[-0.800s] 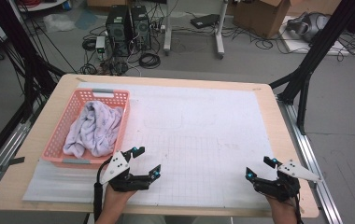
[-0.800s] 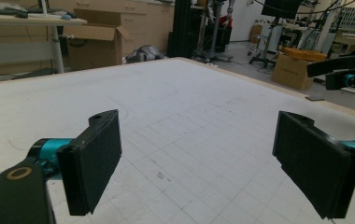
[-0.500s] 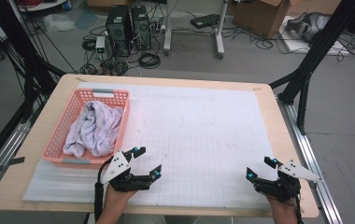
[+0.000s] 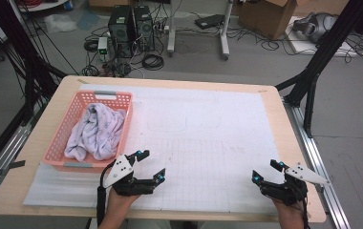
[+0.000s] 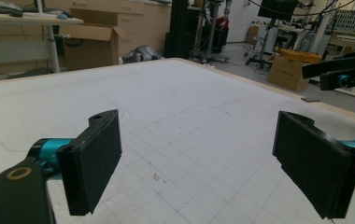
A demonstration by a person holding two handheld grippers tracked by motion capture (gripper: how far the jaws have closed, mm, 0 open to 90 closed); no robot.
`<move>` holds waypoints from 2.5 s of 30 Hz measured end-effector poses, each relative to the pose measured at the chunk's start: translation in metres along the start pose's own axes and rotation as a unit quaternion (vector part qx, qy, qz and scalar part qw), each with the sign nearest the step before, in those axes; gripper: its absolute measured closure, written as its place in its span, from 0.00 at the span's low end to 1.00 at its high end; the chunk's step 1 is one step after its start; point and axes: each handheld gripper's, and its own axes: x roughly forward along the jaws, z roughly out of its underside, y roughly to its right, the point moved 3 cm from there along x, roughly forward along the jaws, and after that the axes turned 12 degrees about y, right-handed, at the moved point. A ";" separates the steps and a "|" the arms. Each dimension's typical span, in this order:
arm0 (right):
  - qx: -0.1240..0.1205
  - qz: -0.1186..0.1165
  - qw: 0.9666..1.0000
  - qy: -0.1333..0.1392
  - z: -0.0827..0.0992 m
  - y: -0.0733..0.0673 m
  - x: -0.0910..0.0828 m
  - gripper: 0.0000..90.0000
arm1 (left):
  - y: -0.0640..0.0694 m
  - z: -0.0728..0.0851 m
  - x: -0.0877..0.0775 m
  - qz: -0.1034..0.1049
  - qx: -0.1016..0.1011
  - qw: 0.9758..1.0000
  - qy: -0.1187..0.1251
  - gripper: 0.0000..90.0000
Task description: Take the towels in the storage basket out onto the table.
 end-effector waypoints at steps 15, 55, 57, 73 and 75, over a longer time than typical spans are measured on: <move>-0.012 0.004 1.000 -0.002 -0.002 -0.002 0.004 0.16 | 0.001 -0.022 -0.006 0.002 0.007 1.000 0.023 0.18; -0.012 0.008 1.000 -0.006 0.000 -0.001 0.005 0.16 | -0.142 -0.094 -0.036 -0.169 -0.020 0.985 -0.043 0.14; -0.013 0.006 1.000 -0.008 0.000 -0.001 0.006 0.16 | -0.152 -0.093 -0.035 -0.187 -0.017 0.981 -0.054 0.14; -0.020 -0.001 1.000 -0.018 0.001 -0.004 0.008 0.16 | -0.210 -0.052 -0.032 -0.285 -0.062 0.932 -0.216 0.14; -0.019 -0.002 1.000 -0.021 0.002 -0.003 0.009 0.16 | -0.212 -0.047 -0.031 -0.287 -0.067 0.926 -0.236 0.14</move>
